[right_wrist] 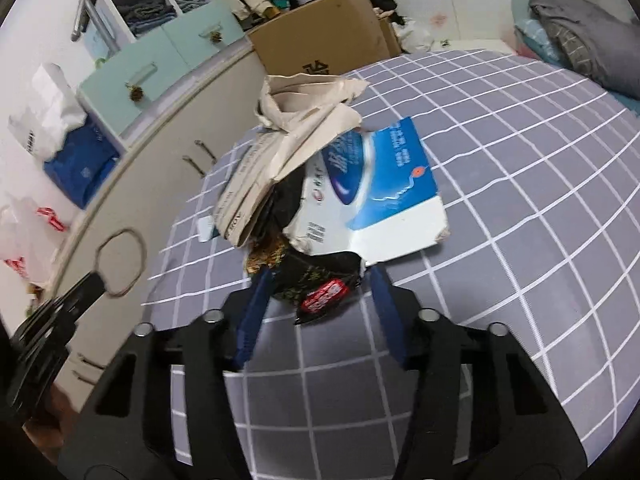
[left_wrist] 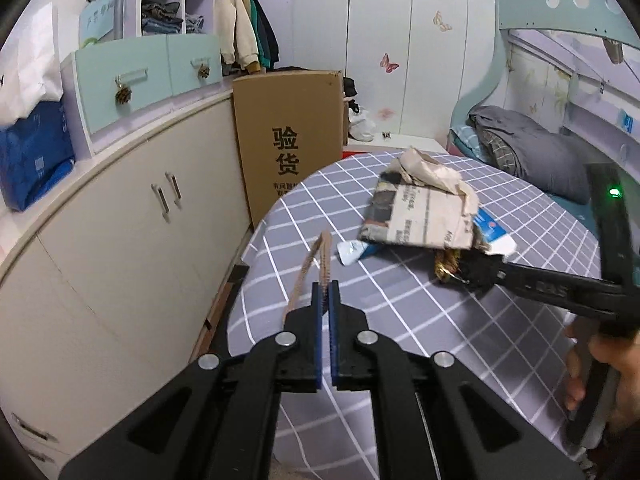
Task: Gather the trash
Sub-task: 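Grasp the paper bag's rope handle with the left tool while the right tool grasps the black snack wrapper, then carry the bag and black wrapper over the wastebasket and open both tools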
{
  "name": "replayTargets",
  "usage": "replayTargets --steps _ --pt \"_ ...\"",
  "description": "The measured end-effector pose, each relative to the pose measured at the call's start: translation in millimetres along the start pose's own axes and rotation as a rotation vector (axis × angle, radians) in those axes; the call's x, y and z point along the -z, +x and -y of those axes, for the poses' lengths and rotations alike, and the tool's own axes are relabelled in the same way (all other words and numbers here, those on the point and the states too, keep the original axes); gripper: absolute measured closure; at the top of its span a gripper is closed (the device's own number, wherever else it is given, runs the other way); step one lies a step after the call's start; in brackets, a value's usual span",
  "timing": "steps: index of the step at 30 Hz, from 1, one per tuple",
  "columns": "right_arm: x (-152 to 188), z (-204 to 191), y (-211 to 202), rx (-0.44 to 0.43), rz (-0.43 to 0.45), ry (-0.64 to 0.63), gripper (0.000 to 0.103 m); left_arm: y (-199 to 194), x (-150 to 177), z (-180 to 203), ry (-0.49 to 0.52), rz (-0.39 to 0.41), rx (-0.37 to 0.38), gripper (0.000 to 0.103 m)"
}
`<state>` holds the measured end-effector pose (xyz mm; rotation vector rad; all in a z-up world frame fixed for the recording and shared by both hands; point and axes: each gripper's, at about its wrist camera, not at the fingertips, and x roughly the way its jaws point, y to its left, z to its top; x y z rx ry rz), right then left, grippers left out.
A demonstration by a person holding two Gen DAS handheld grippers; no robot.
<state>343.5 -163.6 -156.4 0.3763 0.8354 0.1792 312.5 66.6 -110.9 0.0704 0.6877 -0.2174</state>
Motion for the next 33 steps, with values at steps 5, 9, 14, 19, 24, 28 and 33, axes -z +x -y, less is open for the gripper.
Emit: replayTargets --steps 5,9,14,19,24,28,33 --pt "3.8 1.8 0.0 0.0 -0.016 -0.007 0.08 -13.9 6.8 3.4 -0.037 0.005 0.076 0.1" --pt "13.2 3.4 -15.0 -0.023 0.007 -0.02 0.089 -26.8 14.7 9.9 -0.048 0.016 0.094 0.1" --pt "29.9 -6.9 -46.1 -0.03 0.07 -0.076 0.094 -42.9 26.5 10.7 -0.083 0.029 0.131 0.1" --pt "43.6 -17.6 -67.3 -0.056 0.12 -0.103 0.097 -58.7 38.8 3.5 -0.121 0.049 0.142 0.1" --pt "54.0 -47.9 -83.4 -0.107 0.155 -0.158 0.097 -72.3 54.2 -21.1 -0.19 0.064 0.132 0.1" --pt "60.2 -80.8 -81.1 -0.203 0.136 -0.191 0.097 -84.9 68.5 -48.5 -0.252 0.076 0.1 0.1" --pt "72.5 -140.9 -62.5 -0.297 0.09 -0.262 0.097 -94.8 89.8 -92.0 -0.332 0.08 0.028 0.1"
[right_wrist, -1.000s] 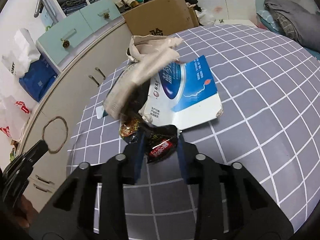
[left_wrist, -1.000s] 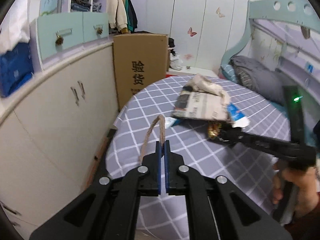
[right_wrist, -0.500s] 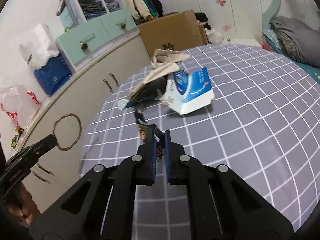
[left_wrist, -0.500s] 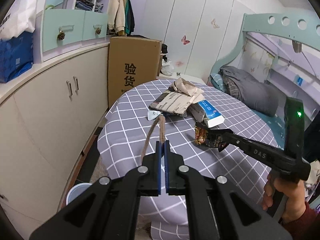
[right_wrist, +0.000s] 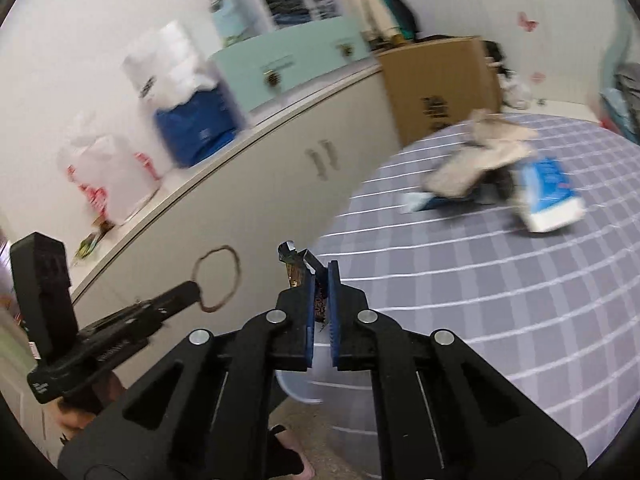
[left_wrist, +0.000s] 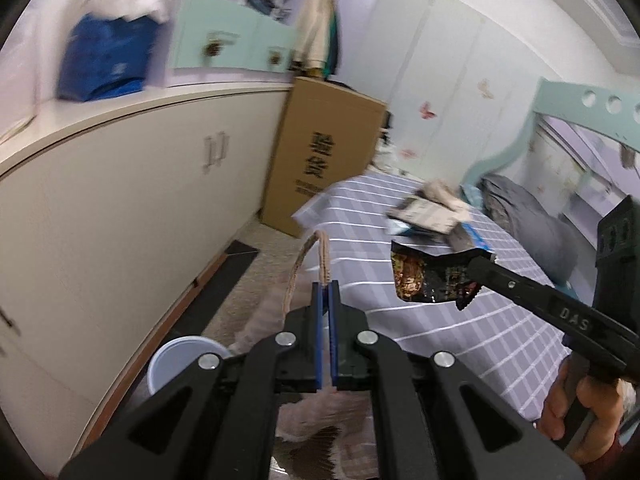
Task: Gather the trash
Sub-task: 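Carry the bag and black wrapper over the wastebasket and open both tools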
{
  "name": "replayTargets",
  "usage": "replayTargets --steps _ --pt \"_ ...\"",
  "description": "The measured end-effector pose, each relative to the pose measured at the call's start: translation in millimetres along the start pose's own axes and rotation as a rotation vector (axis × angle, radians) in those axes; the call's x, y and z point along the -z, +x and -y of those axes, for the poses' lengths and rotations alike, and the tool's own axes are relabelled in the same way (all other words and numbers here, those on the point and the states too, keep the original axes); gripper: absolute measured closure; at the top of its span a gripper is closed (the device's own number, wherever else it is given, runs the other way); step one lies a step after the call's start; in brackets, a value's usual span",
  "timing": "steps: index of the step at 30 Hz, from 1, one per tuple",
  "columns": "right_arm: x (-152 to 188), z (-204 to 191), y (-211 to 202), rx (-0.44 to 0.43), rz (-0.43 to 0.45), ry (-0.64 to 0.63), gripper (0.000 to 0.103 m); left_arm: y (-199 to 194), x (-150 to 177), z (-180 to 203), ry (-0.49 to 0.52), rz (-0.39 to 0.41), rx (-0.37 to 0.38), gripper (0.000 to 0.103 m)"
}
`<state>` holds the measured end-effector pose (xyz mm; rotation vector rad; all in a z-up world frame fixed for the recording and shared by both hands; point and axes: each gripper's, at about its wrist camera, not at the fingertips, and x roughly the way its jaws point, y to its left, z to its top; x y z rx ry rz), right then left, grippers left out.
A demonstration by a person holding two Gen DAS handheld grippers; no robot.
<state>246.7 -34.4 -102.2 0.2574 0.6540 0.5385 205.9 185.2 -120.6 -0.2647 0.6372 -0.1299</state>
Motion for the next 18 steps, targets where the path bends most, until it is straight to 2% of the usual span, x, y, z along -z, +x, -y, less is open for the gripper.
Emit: replayTargets --steps 6,14,17,18 --pt "7.8 -48.6 60.4 -0.064 -0.072 -0.057 0.097 1.6 6.3 -62.5 -0.089 -0.015 -0.093 0.1" --pt "35.6 -90.6 164.2 -0.083 -0.208 -0.124 0.097 26.6 21.1 -139.6 -0.18 -0.064 -0.217 0.1" --pt "49.0 -101.0 201.3 -0.089 -0.238 -0.17 0.087 38.5 30.1 -162.9 -0.206 -0.091 -0.259 0.1" --pt "56.1 -103.9 216.3 -0.074 -0.253 -0.187 0.073 44.9 34.2 -171.6 -0.221 -0.107 -0.264 0.1"
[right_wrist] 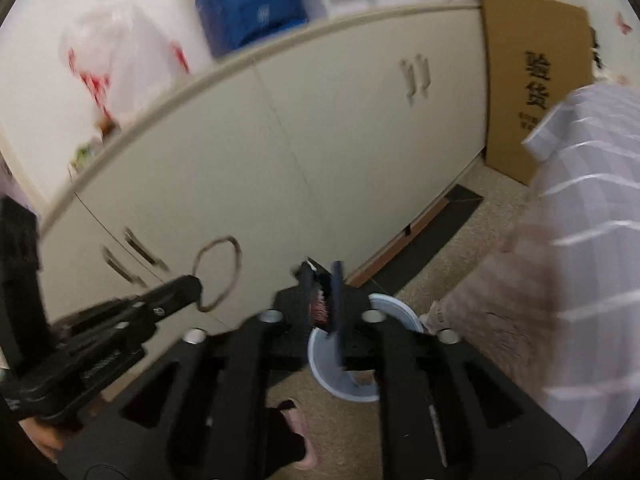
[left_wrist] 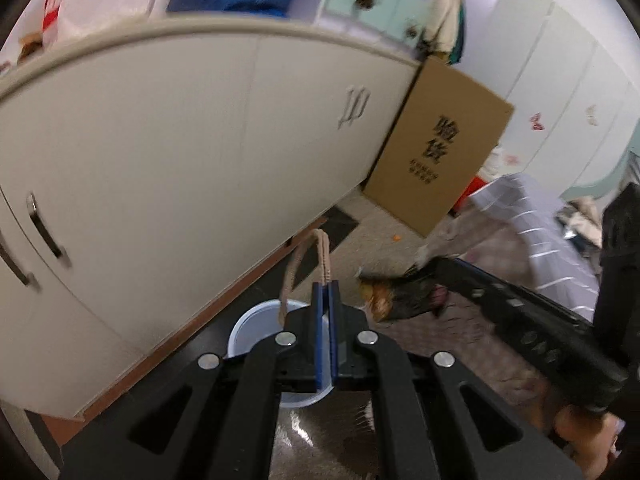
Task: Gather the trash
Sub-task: 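Carry the bag and black wrapper over the wastebasket and open both tools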
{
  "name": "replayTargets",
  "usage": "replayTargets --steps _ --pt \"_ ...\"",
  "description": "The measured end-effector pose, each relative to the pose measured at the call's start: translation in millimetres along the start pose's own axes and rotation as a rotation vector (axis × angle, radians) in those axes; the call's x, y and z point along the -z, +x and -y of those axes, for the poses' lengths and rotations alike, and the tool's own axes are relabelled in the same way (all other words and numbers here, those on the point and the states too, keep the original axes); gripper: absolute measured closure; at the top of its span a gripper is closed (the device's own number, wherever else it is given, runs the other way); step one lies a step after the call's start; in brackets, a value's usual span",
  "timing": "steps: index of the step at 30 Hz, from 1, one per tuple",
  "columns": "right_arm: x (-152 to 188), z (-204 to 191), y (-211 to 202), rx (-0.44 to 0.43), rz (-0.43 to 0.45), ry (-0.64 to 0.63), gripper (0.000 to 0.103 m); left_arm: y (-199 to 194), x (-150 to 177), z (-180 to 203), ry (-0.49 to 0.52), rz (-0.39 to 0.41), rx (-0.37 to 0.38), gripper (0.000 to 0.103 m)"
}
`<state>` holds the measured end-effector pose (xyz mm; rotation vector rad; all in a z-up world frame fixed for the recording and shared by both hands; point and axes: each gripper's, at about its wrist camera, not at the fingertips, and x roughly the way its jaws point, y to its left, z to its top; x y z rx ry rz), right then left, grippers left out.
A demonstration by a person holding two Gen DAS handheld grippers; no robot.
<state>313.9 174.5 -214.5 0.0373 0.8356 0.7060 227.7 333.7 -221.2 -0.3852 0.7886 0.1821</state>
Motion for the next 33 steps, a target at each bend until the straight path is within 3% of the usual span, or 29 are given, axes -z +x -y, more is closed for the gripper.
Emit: replayTargets --steps 1,2,10,17,28,31,33 --pt "3.0 -0.9 13.0 0.009 -0.008 -0.005 0.057 7.1 1.6 -5.5 -0.011 -0.013 -0.007 0.1" --pt "4.5 -0.1 20.4 0.009 -0.02 -0.003 0.054 13.4 2.6 -9.8 -0.016 -0.025 -0.013 0.1" --pt "22.3 6.3 54.5 0.049 -0.1 -0.007 0.051 57.5 16.1 -29.8 -0.041 -0.114 -0.026 0.1" --pt "29.8 9.9 52.4 0.111 -0.095 -0.036 0.043 89.1 25.2 -24.3 -0.053 -0.188 0.002 0.1" --pt "36.4 30.4 54.0 0.182 -0.093 -0.032 0.043 131.2 26.0 -6.9 -0.047 -0.272 0.01 0.1" --pt "36.1 34.9 52.1 0.189 -0.086 -0.022 0.042 133.6 21.3 -3.2 -0.047 -0.278 0.021 0.099" --pt "35.9 36.1 51.9 0.184 -0.089 -0.014 0.042 134.1 19.5 -2.3 -0.056 -0.282 0.024 0.09"
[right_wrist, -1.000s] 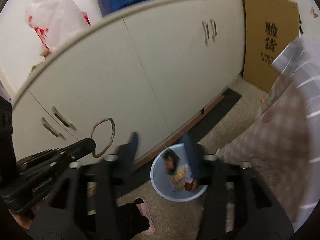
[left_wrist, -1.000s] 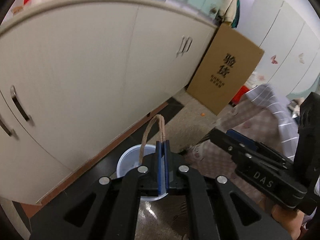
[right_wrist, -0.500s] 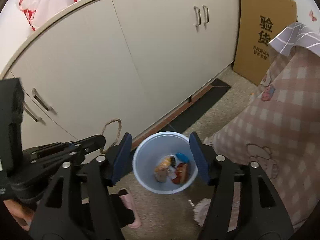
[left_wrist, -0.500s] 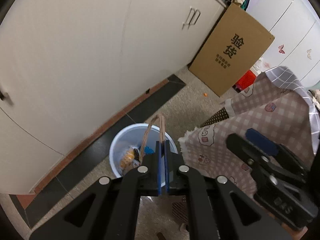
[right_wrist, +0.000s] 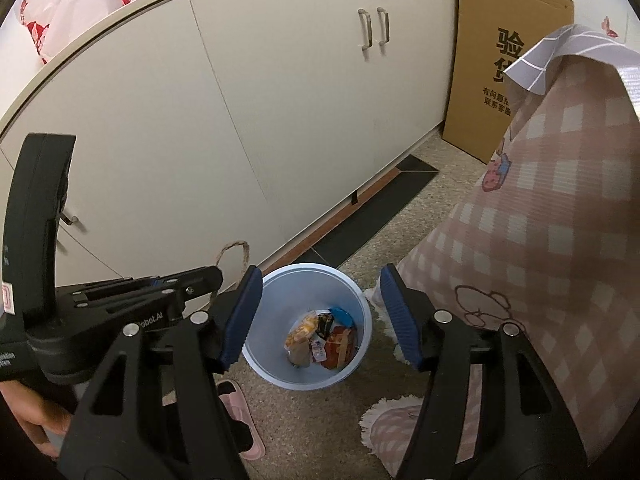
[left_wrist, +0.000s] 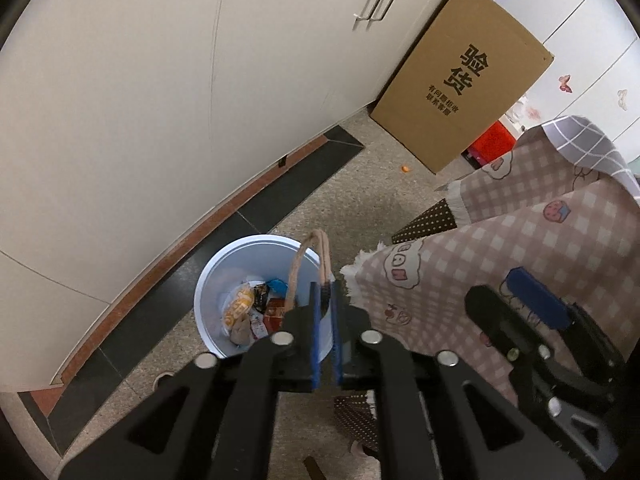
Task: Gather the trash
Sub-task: 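Carry the bag and black wrapper over the wastebasket and open both tools, then move both tools back over the remaining trash on the table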
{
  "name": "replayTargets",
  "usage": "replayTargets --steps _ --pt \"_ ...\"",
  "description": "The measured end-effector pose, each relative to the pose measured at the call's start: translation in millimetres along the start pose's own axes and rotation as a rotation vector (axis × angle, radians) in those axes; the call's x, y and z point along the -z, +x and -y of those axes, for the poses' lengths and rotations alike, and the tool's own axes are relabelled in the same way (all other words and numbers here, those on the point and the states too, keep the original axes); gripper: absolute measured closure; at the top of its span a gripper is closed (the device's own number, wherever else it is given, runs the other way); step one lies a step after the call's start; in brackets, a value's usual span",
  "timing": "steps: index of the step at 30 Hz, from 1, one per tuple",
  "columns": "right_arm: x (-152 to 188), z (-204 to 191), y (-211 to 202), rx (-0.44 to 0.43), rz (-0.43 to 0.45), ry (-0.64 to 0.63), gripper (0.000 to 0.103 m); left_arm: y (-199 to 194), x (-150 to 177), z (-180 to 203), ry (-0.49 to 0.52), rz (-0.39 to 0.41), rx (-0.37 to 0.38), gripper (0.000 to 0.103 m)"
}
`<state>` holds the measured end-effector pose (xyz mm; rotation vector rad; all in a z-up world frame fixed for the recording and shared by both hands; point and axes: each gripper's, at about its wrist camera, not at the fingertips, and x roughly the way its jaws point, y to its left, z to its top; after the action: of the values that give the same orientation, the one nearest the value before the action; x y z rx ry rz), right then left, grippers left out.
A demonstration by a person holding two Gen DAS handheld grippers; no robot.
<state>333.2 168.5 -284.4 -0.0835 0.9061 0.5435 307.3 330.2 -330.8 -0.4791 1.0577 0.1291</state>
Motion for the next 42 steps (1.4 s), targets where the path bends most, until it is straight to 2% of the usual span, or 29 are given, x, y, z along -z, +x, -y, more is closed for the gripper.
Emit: replayTargets --steps 2,5,12,17,26,31,35,42 --pt "0.5 1.6 0.4 -0.014 -0.009 0.013 0.042 -0.4 -0.6 -1.0 -0.015 0.0 -0.013 0.057" --pt "0.6 1.4 0.5 -0.02 -0.014 0.018 0.042 -5.4 1.0 -4.8 -0.035 0.024 -0.034 0.048" --pt "0.8 -5.1 -7.5 -0.04 -0.024 0.016 0.042 -20.8 8.3 -11.0 -0.043 0.023 -0.066 0.046" --pt "-2.8 -17.4 -27.6 -0.076 -0.007 0.008 0.042 -53.8 12.4 -16.2 -0.047 0.063 -0.087 0.045" --pt "-13.7 -41.7 -85.2 -0.304 -0.006 0.083 0.038 -152.3 18.1 -14.6 -0.092 0.237 -0.093 0.037" --pt "-13.7 -42.0 -123.8 -0.418 -0.006 0.135 0.038 -200.5 24.9 5.6 -0.081 0.326 -0.087 0.036" --pt "-16.4 -30.0 -166.3 -0.335 0.106 0.094 0.038 -223.2 27.4 45.4 -0.014 0.369 -0.062 0.035" --pt "-20.1 50.3 -222.8 -0.144 0.24 0.14 0.037 -218.4 31.6 146.4 0.173 0.362 -0.012 0.035"
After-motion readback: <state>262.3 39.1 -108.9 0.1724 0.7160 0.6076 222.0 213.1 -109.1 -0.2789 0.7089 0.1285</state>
